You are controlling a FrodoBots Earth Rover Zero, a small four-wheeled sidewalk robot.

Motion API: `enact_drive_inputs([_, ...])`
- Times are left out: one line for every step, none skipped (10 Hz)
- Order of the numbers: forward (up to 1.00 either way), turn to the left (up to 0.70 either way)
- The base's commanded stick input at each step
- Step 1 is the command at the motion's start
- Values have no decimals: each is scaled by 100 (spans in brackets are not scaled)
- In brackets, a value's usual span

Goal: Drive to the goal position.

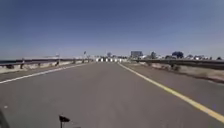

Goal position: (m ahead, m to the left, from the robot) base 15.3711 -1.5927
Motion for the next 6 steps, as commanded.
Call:
enact_drive_inputs([100,0])
enact_drive_inputs([100,0])
enact_drive_inputs([100,0])
enact_drive_inputs([100,0])
enact_drive_inputs([100,0])
enact_drive_inputs([100,0])
